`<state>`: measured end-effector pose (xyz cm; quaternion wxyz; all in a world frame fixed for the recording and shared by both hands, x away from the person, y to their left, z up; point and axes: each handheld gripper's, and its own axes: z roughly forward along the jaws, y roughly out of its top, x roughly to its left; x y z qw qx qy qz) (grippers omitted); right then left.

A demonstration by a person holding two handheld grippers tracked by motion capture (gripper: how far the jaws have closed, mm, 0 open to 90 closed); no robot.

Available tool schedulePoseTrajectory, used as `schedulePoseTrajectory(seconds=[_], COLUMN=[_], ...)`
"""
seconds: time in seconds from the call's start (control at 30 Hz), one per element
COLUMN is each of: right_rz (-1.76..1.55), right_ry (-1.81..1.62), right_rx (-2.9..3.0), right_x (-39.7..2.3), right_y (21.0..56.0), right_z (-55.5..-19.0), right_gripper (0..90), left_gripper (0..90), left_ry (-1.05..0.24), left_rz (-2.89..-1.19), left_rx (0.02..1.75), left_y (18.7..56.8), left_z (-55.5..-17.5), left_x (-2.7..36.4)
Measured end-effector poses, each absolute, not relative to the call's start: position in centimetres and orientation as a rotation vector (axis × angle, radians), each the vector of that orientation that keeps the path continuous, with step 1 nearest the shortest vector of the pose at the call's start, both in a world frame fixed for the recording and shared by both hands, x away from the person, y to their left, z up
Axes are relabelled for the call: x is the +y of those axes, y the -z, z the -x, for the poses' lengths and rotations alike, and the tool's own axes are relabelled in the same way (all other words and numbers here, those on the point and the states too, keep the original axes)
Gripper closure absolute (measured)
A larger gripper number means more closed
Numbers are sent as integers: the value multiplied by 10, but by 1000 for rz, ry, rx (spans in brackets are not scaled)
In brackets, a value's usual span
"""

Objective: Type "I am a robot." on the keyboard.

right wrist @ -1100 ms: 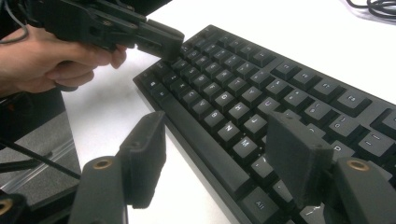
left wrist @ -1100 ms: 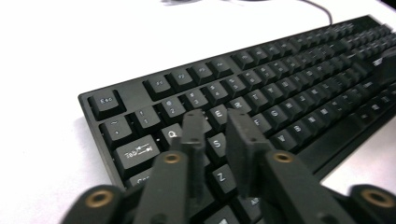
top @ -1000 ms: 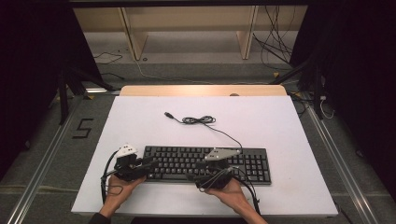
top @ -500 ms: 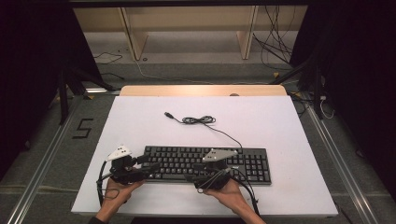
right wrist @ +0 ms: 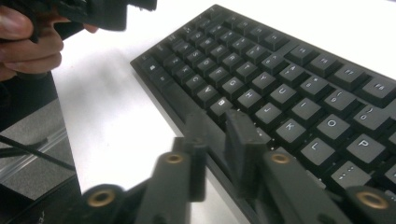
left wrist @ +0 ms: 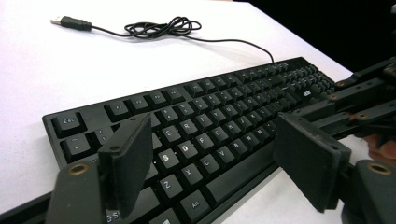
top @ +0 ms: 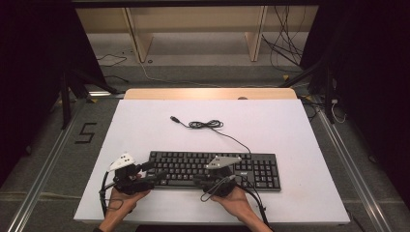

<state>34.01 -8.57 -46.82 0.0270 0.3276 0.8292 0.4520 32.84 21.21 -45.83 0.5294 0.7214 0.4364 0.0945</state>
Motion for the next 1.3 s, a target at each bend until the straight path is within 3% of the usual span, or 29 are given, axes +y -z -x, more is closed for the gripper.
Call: schedulePoseTrajectory(seconds=[0.2, 1.3], right_rz=[-1016, -1025], right_ry=[-1345, -1250], right_rx=[2594, 2593], right_x=[-81, -71], right_y=[473, 486], right_z=[-341, -342], right_gripper=[900, 900], left_gripper=[273, 261], left_ry=[-228, -234], left_rz=[-1728, -1743], left_rx=[1033, 1030], left_y=[458, 459], left_z=[-325, -318], left_x=[212, 216])
